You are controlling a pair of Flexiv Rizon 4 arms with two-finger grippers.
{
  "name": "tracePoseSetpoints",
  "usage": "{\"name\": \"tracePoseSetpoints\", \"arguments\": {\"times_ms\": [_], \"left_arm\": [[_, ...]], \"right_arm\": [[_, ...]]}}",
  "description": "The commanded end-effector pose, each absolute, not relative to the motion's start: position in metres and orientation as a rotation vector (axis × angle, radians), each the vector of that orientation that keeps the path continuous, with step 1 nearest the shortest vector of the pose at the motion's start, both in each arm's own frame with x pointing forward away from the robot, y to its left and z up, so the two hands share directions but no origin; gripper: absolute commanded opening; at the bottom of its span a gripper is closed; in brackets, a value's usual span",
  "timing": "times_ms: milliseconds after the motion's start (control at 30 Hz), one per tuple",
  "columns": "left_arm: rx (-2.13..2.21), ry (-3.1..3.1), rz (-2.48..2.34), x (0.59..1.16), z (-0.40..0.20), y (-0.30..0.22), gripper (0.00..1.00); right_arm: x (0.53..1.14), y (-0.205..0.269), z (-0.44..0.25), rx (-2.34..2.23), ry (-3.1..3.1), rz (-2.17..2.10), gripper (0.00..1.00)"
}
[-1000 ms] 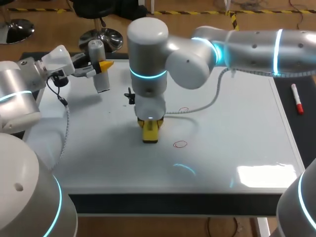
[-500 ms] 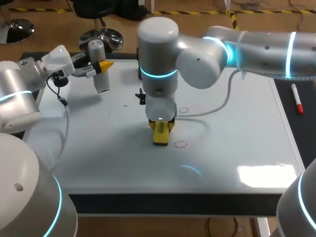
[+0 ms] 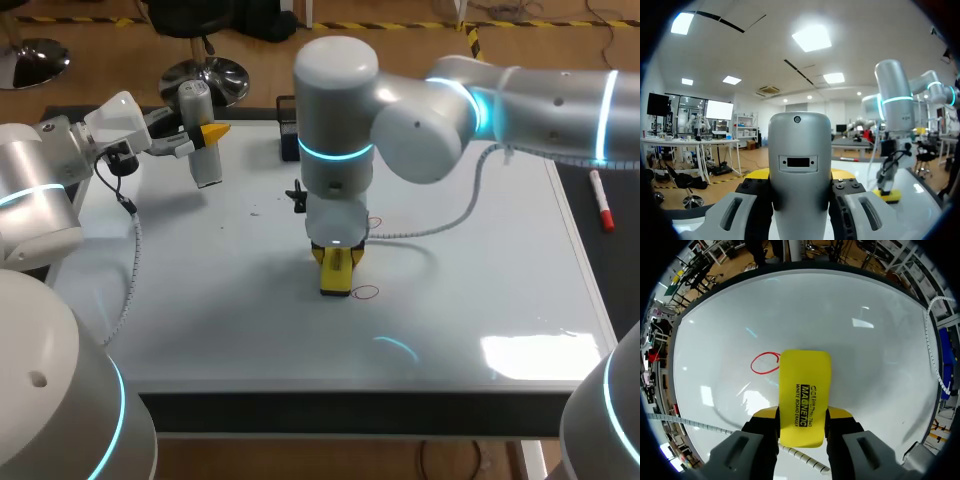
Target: Pick up the inspection probe, press it on each red-marked spot on the whiteboard one by one, put down the probe, pick up the eraser, and wipe off all the red marks.
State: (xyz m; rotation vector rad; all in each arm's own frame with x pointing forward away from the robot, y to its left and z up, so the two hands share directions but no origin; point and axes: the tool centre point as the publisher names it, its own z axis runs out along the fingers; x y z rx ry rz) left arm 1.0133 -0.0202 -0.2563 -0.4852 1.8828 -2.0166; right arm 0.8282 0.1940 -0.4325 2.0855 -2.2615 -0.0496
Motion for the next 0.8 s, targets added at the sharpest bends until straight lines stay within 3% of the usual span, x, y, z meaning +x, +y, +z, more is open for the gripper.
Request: {"name": "tracePoseSetpoints", "arguments": {"times_ms": [33, 433, 800], "left_arm": [[-0.485, 1.883, -2.017, 1.014, -0.256, -0.02, 0.0], [-0.485, 1.883, -2.017, 1.014, -0.256, -0.02, 0.0], [-0.485, 1.883, -2.017, 1.014, -0.256, -0.02, 0.0]], "right_arm": [[0.832, 0.195, -0.431, 2.094, -2.243, -0.079, 0.0], [0.859, 0.206, -0.402, 2.135, -2.243, -0.105, 0.0], [0.898, 0.183, -0.39, 2.102, -2.315, -0.085, 0.0]]}}
